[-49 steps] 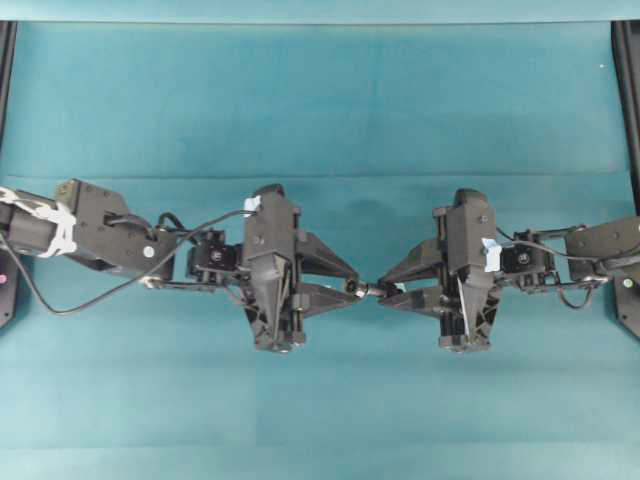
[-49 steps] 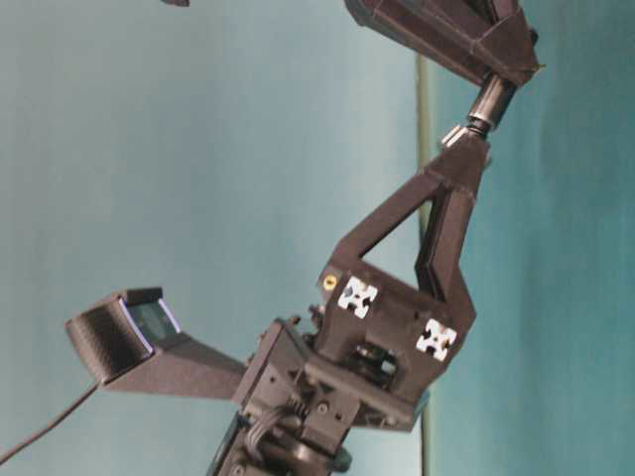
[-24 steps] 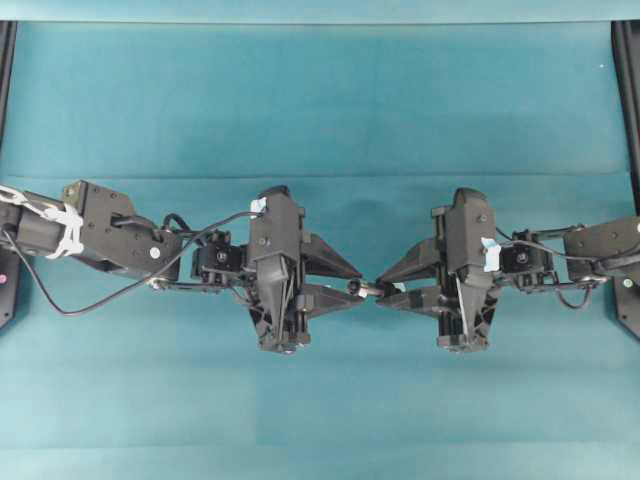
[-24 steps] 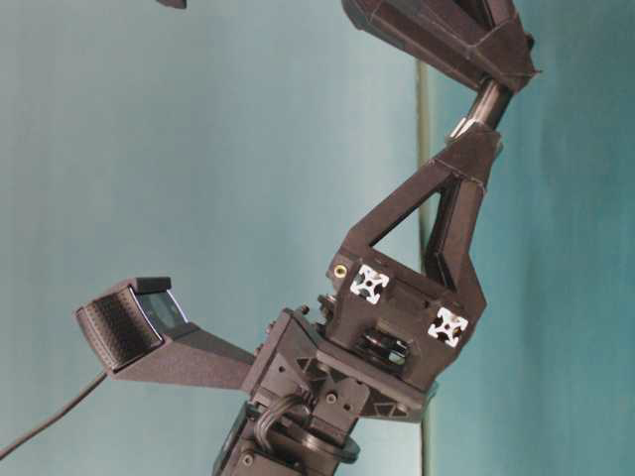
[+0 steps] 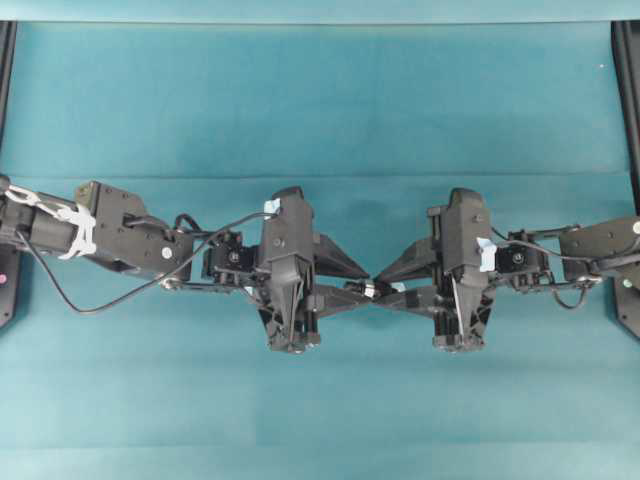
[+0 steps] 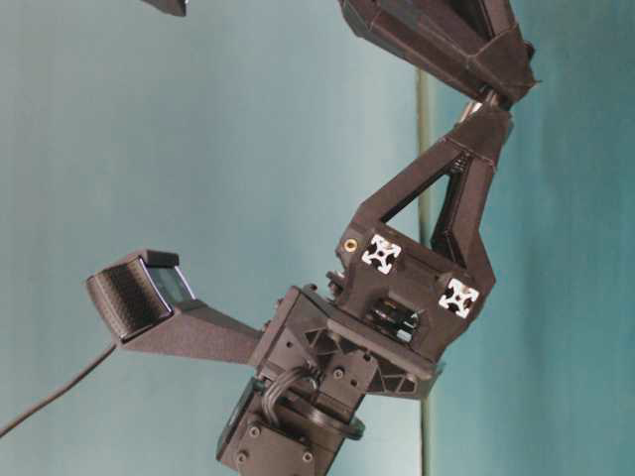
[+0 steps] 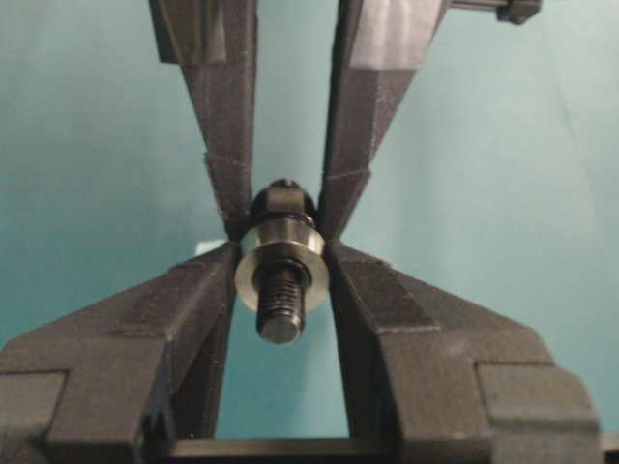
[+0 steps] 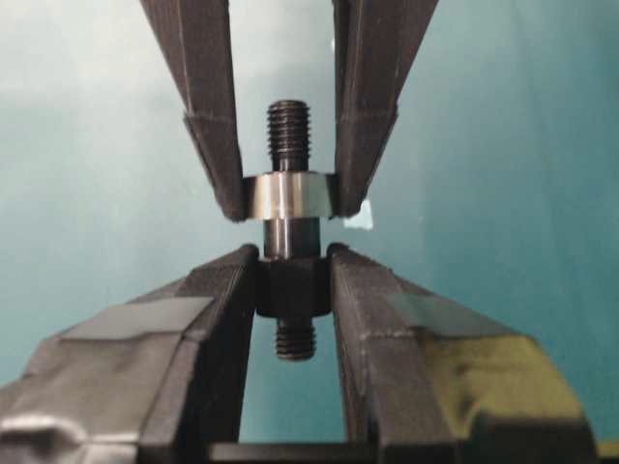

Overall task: Insert the washer onto the shaft with both hands.
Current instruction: 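Push the washer onto the shaft down to the hex collar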

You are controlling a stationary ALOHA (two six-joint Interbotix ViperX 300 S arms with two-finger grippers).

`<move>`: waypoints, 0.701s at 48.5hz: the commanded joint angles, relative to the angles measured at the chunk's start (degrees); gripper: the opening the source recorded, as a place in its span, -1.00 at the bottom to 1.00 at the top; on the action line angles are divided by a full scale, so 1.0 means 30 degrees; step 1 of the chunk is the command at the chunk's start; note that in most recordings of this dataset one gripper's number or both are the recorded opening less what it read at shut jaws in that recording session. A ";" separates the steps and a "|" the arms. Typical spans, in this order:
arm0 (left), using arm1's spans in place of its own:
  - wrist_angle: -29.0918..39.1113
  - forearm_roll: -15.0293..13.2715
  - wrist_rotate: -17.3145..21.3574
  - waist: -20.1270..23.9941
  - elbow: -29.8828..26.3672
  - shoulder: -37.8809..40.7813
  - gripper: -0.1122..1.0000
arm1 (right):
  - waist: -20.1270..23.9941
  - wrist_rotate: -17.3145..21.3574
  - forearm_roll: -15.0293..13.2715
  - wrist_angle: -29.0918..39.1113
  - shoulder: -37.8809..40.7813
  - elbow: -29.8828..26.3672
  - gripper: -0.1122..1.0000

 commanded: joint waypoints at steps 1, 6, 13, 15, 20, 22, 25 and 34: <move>0.0029 0.0029 0.0029 -0.0029 -0.0264 -0.0088 -0.13 | -0.0029 0.0088 0.0029 -0.0264 -0.0176 -0.0352 -0.79; 0.0029 0.0029 0.0059 -0.0029 -0.0352 -0.0059 -0.13 | -0.0029 0.0088 0.0029 -0.0264 -0.0146 -0.0381 -0.79; 0.0029 0.0000 0.0088 -0.0029 -0.0674 0.0088 -0.13 | -0.0029 0.0059 0.0000 -0.0264 -0.0117 -0.0410 -0.79; 0.0029 0.0029 0.0088 -0.0029 -0.0762 0.0117 -0.13 | -0.0029 0.0059 0.0000 -0.0264 -0.0117 -0.0439 -0.79; 0.0059 0.0029 0.0117 -0.0029 -0.0967 0.0205 -0.13 | -0.0029 0.0029 0.0000 -0.0264 -0.0117 -0.0469 -0.79; 0.0059 0.0000 0.0117 -0.0029 -0.1025 0.0205 -0.13 | -0.0029 0.0029 -0.0029 -0.0264 -0.0088 -0.0469 -0.79; 0.0088 0.0029 0.0117 -0.0029 -0.1025 0.0205 -0.13 | -0.0029 0.0029 -0.0029 -0.0264 -0.0117 -0.0469 -0.79; 0.0557 0.0029 0.0059 -0.0029 -0.1025 0.0205 -0.13 | -0.0029 0.0029 -0.0029 -0.0264 -0.0088 -0.0469 -0.79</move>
